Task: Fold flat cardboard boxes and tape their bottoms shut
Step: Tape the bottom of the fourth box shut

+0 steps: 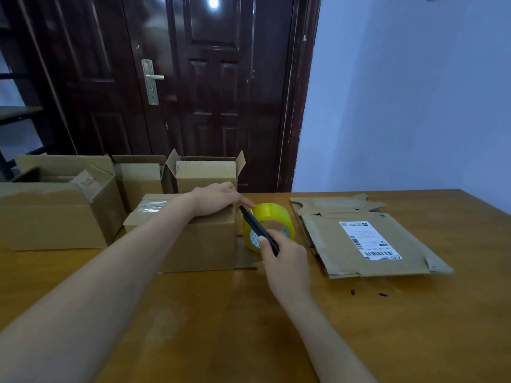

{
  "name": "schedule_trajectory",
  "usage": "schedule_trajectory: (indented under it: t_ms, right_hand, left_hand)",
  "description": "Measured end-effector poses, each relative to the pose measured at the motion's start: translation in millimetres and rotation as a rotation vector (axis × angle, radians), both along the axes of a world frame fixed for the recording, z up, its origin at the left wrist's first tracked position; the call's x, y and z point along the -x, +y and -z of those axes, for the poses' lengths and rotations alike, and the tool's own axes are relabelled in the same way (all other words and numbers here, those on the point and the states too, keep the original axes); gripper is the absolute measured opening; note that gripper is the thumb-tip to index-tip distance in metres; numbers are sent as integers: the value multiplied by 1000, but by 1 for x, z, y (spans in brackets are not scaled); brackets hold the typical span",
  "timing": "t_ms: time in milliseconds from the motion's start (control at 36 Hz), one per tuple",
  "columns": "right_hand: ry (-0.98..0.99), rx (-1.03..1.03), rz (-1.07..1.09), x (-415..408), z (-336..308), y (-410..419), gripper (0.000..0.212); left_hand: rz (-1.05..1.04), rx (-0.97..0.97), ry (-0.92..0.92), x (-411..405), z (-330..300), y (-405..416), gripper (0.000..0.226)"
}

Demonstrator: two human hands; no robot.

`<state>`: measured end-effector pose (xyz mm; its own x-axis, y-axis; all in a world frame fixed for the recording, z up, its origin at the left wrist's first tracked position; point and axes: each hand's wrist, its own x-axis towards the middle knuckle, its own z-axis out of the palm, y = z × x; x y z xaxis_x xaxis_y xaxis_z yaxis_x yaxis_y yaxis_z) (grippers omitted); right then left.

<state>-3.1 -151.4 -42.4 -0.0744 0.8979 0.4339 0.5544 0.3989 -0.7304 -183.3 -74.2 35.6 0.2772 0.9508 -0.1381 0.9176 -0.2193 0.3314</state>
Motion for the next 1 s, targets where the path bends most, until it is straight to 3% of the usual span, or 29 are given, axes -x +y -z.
schedule_trajectory:
  t_ms: [194,722,833,1000]
  right_hand:
    - [-320,-41,79,5,-18,4,26]
    - [-497,-64,72,6,-37,5,25]
    - [-638,-10,0,5,-24,-1,24]
    - [-346,10,13,-13,-29,1,19]
  left_hand:
    - [-42,-18,16,-4,-3,-2,38]
    - [-48,-22,0,-3,-3,-1,41]
    - [-52,-20,8,-3,-2,-1,40]
    - [-29,-34,58,-4,-2,-1,41]
